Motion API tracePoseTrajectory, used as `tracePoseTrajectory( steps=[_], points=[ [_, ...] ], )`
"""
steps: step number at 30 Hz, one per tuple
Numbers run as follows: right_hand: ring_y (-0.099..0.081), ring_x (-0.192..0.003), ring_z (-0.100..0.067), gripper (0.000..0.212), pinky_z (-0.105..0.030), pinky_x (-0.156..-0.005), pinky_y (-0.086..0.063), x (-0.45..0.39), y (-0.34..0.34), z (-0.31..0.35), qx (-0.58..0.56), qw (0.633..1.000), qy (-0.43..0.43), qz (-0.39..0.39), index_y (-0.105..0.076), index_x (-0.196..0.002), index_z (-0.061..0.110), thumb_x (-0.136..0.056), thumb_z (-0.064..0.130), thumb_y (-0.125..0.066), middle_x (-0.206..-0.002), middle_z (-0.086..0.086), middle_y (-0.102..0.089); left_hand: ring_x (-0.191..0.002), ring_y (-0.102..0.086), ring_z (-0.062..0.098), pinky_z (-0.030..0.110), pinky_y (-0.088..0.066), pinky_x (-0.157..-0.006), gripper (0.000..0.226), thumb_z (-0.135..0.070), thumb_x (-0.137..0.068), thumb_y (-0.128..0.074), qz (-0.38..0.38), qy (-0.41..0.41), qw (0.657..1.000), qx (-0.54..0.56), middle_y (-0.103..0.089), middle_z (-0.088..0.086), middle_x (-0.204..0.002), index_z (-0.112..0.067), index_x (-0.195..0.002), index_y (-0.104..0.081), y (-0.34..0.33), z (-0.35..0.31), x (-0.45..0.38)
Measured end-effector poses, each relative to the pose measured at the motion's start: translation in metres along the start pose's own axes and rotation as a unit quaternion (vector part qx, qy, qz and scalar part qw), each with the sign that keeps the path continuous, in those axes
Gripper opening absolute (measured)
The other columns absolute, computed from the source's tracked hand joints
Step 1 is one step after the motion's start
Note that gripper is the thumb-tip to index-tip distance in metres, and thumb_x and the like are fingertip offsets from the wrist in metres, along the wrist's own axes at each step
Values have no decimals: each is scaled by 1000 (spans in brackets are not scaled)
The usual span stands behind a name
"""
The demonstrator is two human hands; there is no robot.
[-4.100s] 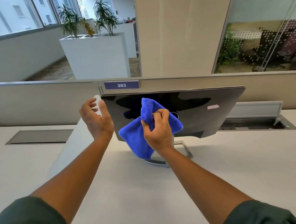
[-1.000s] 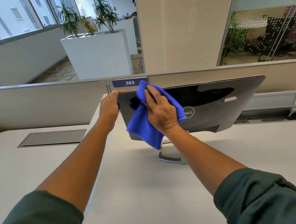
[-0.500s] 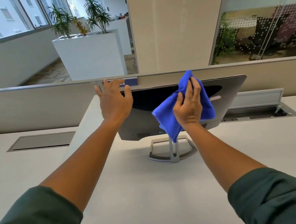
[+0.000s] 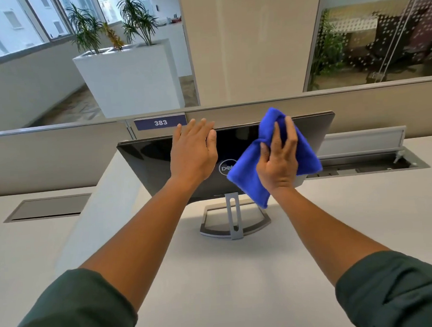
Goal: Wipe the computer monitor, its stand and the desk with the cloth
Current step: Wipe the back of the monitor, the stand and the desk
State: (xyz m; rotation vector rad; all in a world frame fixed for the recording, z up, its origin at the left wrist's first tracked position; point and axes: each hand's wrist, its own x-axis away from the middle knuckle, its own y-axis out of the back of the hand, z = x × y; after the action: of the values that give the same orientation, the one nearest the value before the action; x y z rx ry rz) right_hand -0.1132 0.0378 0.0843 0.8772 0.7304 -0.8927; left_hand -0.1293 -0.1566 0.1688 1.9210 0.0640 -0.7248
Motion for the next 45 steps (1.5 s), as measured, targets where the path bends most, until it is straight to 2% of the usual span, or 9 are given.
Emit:
tracePoseTrajectory(
  steps=[7,15,19,23,26,35,38,42,45],
  points=[
    [-55,-106,-30,38,-40,-70,-57,4,5,-25,-13,994,-94,-47,-37,-136,20,-99,25,-47,-138,-3,-24,-138,-42,13,40,-5,-124,39,-41,-105,-35,-70,34,997,20,-59,-8,-139,-31,-132,-61,-11,-4,3],
    [-55,-110,-39,49,-44,-72,-57,21,-3,6,-11,992,97,74,-55,-131,19,-84,9,-63,-137,-6,-28,-134,-46,14,39,-5,-123,34,-39,-104,-40,-90,52,994,41,-63,-9,-132,-29,-123,-66,-10,-13,5],
    [-50,-119,-37,37,-41,-90,-51,0,6,-11,-56,998,-35,-18,-54,-128,17,-92,13,-53,-140,-15,-30,-125,-51,11,37,-7,-121,33,-39,-104,-41,-88,55,993,58,-65,-9,-128,-29,-121,-68,-8,-13,3],
    [-54,-105,-32,33,-31,-72,-53,-21,19,-37,-72,972,-196,-110,-59,-124,8,-94,17,-49,-129,-26,-41,-126,-46,10,41,-13,-121,32,-39,-104,-43,-90,65,991,78,-65,-9,-127,-29,-119,-69,-7,-15,2],
    [-53,-102,-29,34,-24,-68,-47,-25,23,-36,-76,967,-217,-112,-59,-125,7,-93,13,-49,-125,-25,-42,-126,-43,7,38,-14,-120,33,-41,-103,-43,-89,71,990,80,-65,-8,-129,-29,-121,-68,-6,-14,2],
    [-50,-104,-27,44,-42,-83,-51,-10,0,41,-89,984,3,152,-49,-139,25,-95,18,-49,-127,-7,-37,-120,-53,12,31,-6,-117,32,-36,-103,-42,-91,72,991,66,-67,-8,-123,-26,-114,-71,-6,-17,-2],
    [-49,-107,-27,40,-36,-98,-43,-11,3,26,-101,989,8,110,-56,-134,20,-94,14,-53,-126,-5,-33,-120,-54,12,35,-5,-120,32,-37,-104,-43,-87,75,991,70,-67,-7,-122,-26,-115,-70,-5,-17,-1],
    [-54,-106,-37,38,-37,-77,-50,-14,16,-21,-51,994,-92,-13,-57,-129,13,-92,18,-53,-129,-25,-43,-123,-52,13,38,-5,-121,31,-39,-104,-43,-83,72,991,78,-67,-7,-124,-28,-116,-69,-4,-16,0],
    [-53,-106,-40,40,-36,-76,-48,-22,17,-47,-67,960,-255,-93,-51,-131,2,-94,16,-49,-130,-28,-39,-125,-52,15,38,-4,-120,30,-38,-104,-43,-76,73,992,75,-67,-6,-120,-28,-113,-69,-4,-16,-3]
  ],
)
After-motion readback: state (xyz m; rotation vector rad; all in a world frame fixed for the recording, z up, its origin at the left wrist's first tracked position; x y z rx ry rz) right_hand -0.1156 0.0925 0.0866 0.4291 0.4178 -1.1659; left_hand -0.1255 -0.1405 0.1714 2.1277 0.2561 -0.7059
